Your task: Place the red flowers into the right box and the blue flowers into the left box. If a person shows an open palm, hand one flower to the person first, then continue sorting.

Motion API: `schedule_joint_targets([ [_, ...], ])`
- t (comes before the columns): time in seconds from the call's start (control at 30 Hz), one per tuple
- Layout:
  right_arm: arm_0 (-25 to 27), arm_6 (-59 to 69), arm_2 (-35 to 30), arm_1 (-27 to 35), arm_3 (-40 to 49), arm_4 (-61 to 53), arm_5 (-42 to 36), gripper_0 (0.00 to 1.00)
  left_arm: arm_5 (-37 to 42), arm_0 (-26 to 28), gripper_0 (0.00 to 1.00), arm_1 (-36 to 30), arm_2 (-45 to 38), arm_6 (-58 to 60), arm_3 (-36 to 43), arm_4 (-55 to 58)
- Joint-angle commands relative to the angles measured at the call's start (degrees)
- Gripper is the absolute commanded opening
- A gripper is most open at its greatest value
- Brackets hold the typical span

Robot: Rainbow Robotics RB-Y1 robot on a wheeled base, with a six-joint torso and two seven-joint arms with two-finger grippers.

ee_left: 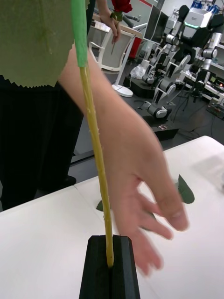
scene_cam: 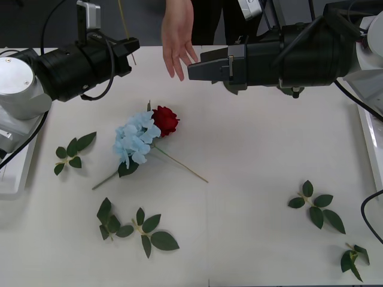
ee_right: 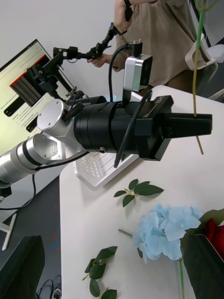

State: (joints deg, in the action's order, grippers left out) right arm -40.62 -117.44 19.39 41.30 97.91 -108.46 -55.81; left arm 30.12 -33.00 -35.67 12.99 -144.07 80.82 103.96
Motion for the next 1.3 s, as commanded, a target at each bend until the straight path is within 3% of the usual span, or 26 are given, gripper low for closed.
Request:
schedule_joint_targets([
  [0.03,0.2,-1.5,0.1,1.8,0.8,-0.9,0.7,0.87,0.2,-5.1,0.0,2.7,-0.2,5.4,-1.3,-0.9],
  [0.47,0.2,-1.5,0.1,1.7,0.8,-1.0,0.9,0.87,-6.7,-8.8,0.0,5.8,-0.2,4.5,-2.8,-3.0],
  [1.03,0.2,-1.5,0.1,1.7,0.8,-1.0,1.1,0.86,-7.1,-9.3,0.0,5.8,-1.1,3.4,-3.3,-3.0],
  [1.07,0.2,-1.5,0.1,1.8,0.8,-1.0,1.1,0.87,-7.1,-9.3,0.03,5.8,-1.1,3.4,-3.3,-3.0],
  [1.1,0.2,-1.5,0.1,1.8,0.8,-1.0,1.2,0.87,-7.3,-9.3,0.37,5.8,-1.1,3.3,-3.3,-3.1],
  [1.13,0.2,-1.5,0.1,1.8,0.8,-1.0,1.1,0.86,-7.4,-9.3,0.6,5.8,-1.1,3.3,-3.3,-3.0],
  [1.17,0.2,-1.5,0.1,1.8,0.8,-1.0,1.2,0.87,-7.6,-9.3,0.89,5.8,-1.1,3.4,-3.3,-3.0],
  [1.2,0.2,-1.5,0.1,1.8,0.8,-1.0,1.2,0.87,-7.6,-9.3,0.99,5.8,-1.1,3.4,-3.3,-2.7],
  [1.3,0.2,-1.6,0.1,1.8,0.8,-1.0,1.2,0.87,-7.6,-9.3,1.0,5.9,-1.1,3.4,-3.3,-2.5],
])
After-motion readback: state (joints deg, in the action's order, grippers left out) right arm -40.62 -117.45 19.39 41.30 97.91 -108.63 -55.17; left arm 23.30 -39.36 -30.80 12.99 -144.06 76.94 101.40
